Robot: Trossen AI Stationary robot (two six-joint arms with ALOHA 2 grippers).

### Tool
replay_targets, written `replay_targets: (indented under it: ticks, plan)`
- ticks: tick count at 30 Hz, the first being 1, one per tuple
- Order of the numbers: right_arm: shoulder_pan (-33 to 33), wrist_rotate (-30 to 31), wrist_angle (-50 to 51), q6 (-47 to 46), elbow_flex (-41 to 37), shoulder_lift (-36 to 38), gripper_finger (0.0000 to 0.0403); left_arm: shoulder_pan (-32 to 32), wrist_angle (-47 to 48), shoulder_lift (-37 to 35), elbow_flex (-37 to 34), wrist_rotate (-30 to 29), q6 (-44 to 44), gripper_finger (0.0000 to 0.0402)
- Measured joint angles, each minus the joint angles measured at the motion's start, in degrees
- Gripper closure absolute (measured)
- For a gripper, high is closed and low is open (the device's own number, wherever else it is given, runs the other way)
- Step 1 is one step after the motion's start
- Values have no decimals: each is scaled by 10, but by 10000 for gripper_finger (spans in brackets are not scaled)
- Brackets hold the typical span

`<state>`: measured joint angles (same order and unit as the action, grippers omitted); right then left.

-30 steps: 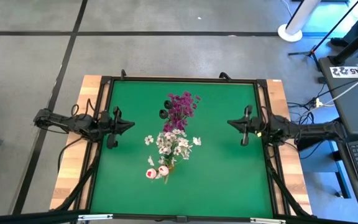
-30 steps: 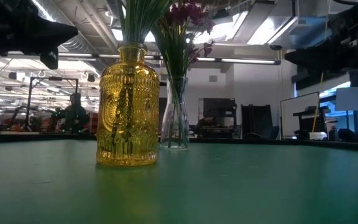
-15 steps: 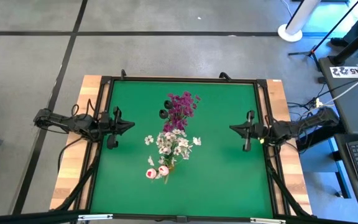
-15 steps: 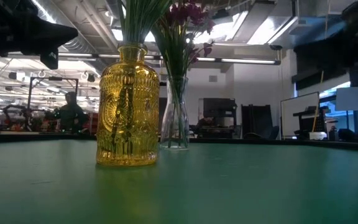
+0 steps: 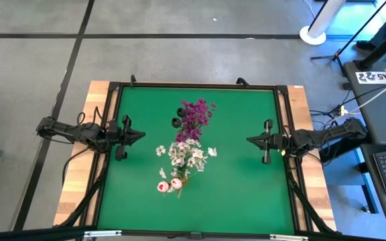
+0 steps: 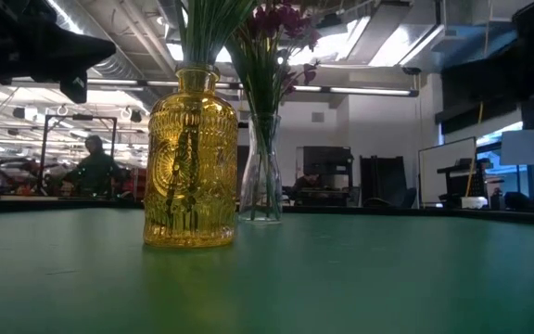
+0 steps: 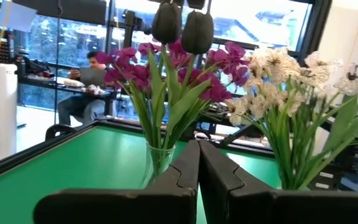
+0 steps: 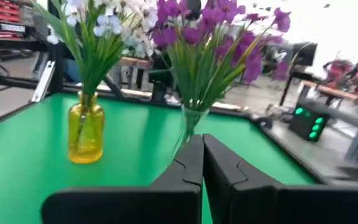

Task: Sort flowers into vase by color
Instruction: Return to Home Position

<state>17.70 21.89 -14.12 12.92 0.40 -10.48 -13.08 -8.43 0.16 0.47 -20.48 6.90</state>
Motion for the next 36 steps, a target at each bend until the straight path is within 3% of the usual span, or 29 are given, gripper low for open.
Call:
replay_targets:
  ticks: [7,16,36]
  plan:
    - [-70,-94,11,-102,0,0,398,0,38,0,0,16,-11,401]
    - [-119,-95,68,-161,0,0,398,-1,52,3,0,22,0,401]
    - [-117,-95,50,-201,0,0,398,-1,51,4,0,16,4,401]
